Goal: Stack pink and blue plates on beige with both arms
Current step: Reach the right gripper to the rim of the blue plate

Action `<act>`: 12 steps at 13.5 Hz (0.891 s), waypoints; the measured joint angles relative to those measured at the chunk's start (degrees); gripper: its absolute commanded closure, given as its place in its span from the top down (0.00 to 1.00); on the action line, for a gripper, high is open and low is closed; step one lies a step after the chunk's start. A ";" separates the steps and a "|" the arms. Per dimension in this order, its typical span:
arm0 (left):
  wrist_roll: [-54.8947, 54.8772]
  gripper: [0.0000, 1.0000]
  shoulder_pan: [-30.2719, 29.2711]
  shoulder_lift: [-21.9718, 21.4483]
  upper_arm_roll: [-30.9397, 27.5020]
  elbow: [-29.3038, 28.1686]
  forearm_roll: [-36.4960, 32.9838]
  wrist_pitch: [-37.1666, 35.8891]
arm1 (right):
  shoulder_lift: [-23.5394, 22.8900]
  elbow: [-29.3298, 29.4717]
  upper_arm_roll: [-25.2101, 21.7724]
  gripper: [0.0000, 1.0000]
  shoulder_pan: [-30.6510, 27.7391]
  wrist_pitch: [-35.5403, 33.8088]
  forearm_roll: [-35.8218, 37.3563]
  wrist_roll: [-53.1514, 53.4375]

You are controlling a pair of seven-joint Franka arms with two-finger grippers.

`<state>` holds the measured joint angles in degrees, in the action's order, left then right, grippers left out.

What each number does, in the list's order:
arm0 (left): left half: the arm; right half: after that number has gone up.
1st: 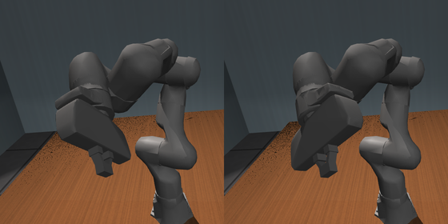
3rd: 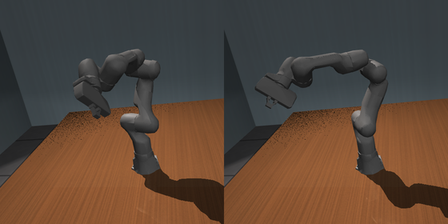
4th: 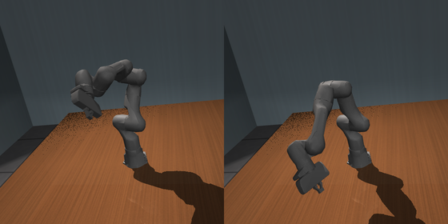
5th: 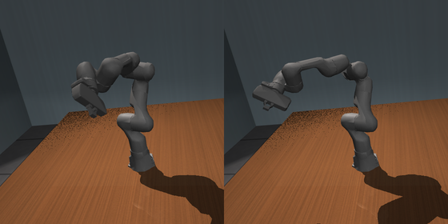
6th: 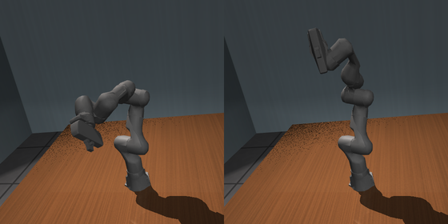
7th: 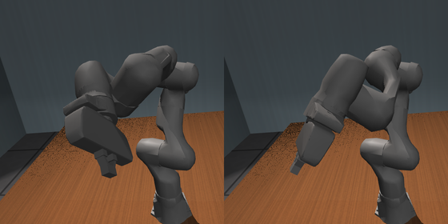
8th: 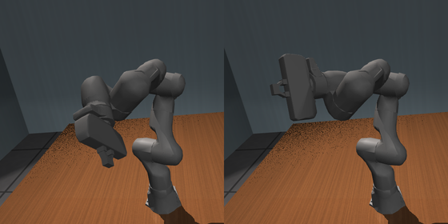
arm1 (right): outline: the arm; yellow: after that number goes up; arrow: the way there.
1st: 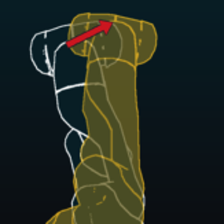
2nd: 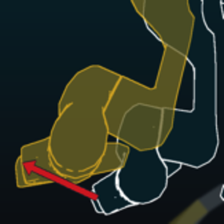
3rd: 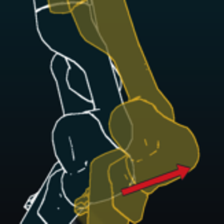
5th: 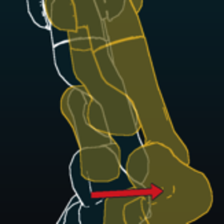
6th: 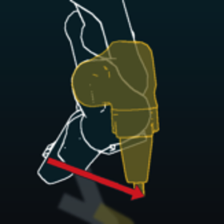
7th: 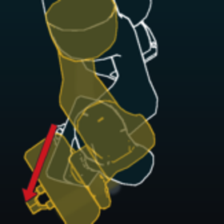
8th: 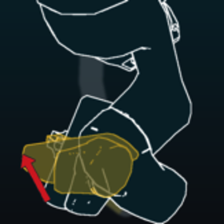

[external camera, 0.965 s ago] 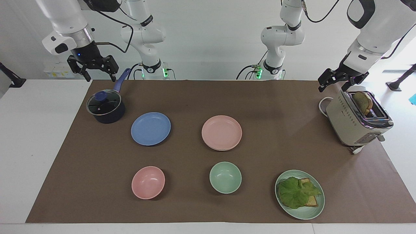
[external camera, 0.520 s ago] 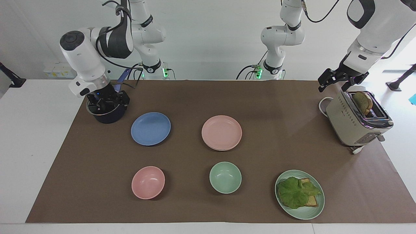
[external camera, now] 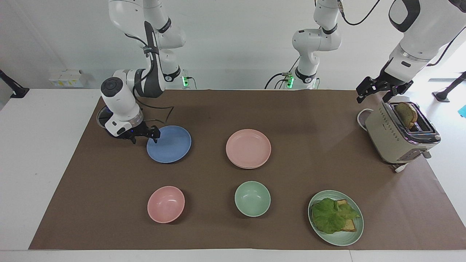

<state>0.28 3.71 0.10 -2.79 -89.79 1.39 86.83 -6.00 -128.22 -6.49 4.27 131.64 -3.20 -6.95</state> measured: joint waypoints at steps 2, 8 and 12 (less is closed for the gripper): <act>0.00 1.00 0.00 0.00 0.00 0.00 0.00 0.00 | -0.96 -0.41 -0.16 1.00 -0.27 0.35 -2.48 -2.94; 0.00 1.00 0.00 0.00 0.00 0.00 0.00 0.00 | -2.86 -0.66 -0.23 0.00 -1.01 1.85 -2.50 -4.87; 0.00 1.00 0.00 0.00 0.00 0.00 0.00 0.00 | -2.73 0.47 -0.22 0.00 -1.00 0.88 -2.58 -4.98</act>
<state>0.28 3.70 0.10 -2.79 -89.79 1.39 86.83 -8.73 -127.75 -6.71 3.27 132.52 -5.78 -11.93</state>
